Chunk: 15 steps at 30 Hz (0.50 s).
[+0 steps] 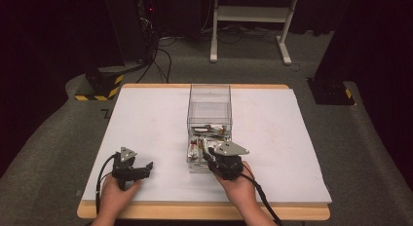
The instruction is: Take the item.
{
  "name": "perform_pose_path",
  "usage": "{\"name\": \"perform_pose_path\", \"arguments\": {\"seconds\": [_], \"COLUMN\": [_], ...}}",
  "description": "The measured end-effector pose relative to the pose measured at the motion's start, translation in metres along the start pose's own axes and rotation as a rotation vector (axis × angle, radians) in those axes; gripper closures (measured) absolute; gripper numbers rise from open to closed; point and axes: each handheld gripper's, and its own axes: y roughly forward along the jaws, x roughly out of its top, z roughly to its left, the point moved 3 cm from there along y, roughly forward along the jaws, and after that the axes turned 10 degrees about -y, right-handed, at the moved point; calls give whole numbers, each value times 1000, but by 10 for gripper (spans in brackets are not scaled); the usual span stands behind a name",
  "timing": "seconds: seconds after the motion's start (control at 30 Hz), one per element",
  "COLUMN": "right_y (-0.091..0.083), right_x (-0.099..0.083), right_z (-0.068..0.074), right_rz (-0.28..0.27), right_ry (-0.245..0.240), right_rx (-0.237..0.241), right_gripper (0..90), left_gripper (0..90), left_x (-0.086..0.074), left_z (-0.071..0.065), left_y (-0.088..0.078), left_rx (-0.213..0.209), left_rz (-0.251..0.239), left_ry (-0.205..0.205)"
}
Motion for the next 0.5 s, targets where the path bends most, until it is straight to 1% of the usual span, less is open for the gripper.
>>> {"name": "perform_pose_path", "arguments": {"seconds": [0.17, 0.37, 0.47, 0.5], "right_y": [2, 3, 2, 3], "right_x": [0, 0, -1, -1], "right_z": [-1, 0, 0, 0], "right_rz": [1, -18, -38, -42], "right_ry": [18, 31, 43, 39], "right_rx": [8, 16, 18, 18], "right_gripper": [776, 862, 873, 874], "left_gripper": [138, 138, 138, 138], "left_x": [0, 0, 0, 0], "left_z": [0, 0, 0, 0], "left_y": [0, 0, 0, 0], "left_rx": [0, 0, 0, 0], "left_rz": [0, 3, 3, 3], "left_ry": [0, 4, 4, 3]}}
